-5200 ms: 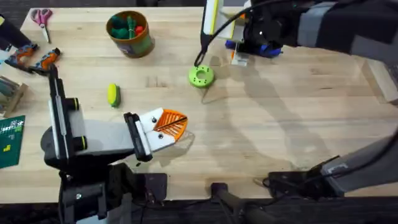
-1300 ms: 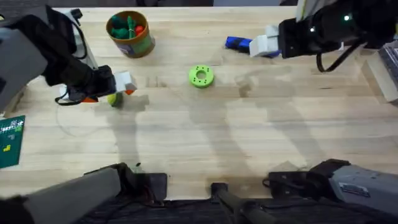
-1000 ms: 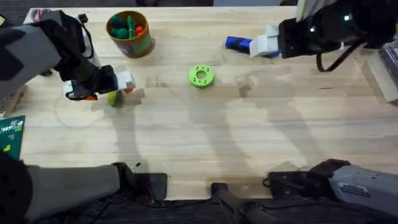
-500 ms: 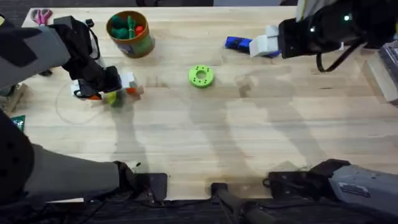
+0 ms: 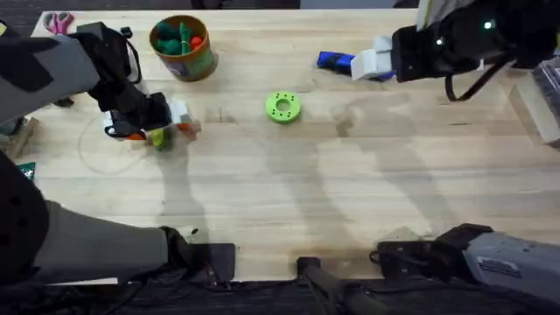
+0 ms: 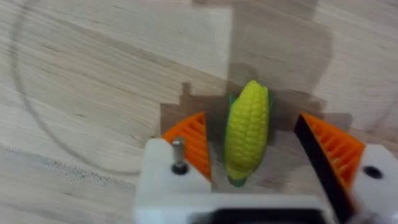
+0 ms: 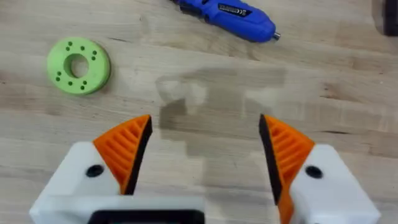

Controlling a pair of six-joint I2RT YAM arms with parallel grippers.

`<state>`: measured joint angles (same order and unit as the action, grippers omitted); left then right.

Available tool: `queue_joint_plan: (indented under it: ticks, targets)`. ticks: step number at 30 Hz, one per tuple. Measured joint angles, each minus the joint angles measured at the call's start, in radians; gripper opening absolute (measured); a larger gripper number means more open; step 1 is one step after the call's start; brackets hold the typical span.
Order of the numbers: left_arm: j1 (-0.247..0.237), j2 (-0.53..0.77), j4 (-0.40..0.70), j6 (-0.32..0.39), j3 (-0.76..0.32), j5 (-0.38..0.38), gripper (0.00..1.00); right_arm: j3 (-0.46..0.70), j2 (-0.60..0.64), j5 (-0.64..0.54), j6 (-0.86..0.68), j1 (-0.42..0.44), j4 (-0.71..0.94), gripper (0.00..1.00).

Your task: Pick up the gripper from the table and insert it into the empty holder that is missing its gripper. Then pick up a screw, insert it into the mounting hole, and use the screwdriver to tighten it. Finally, clean up the table by picking up the vegetable and placing it into the bucket.

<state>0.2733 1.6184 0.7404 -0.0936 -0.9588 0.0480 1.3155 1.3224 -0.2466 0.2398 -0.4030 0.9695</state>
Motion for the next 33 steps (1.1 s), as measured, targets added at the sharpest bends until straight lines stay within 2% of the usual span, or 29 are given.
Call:
queue_joint_plan:
  ticks: [2,4,10,25,29,33]
  targets:
    - [0.000,0.000,0.001,-0.001,0.000,0.000,0.689,0.000,0.000,0.000,0.000,0.000,0.000,0.994]
    - [-0.001,0.000,0.004,-0.001,0.000,0.000,0.550,0.000,0.000,0.000,0.000,0.000,0.000,0.993]
    - [-0.001,-0.002,-0.002,0.002,-0.006,0.006,0.035,0.000,0.000,0.000,0.000,0.000,0.000,0.993]
    - [-0.001,-0.009,0.020,0.015,-0.011,-0.005,0.029,0.000,0.000,0.000,0.000,0.000,0.000,0.993]
    - [-0.001,-0.078,0.029,0.018,-0.021,-0.041,0.029,0.000,0.000,0.000,0.000,0.000,0.000,0.993]
    - [-0.001,-0.206,0.011,0.025,-0.071,-0.096,0.029,0.000,0.000,0.000,0.000,0.000,0.000,0.993]
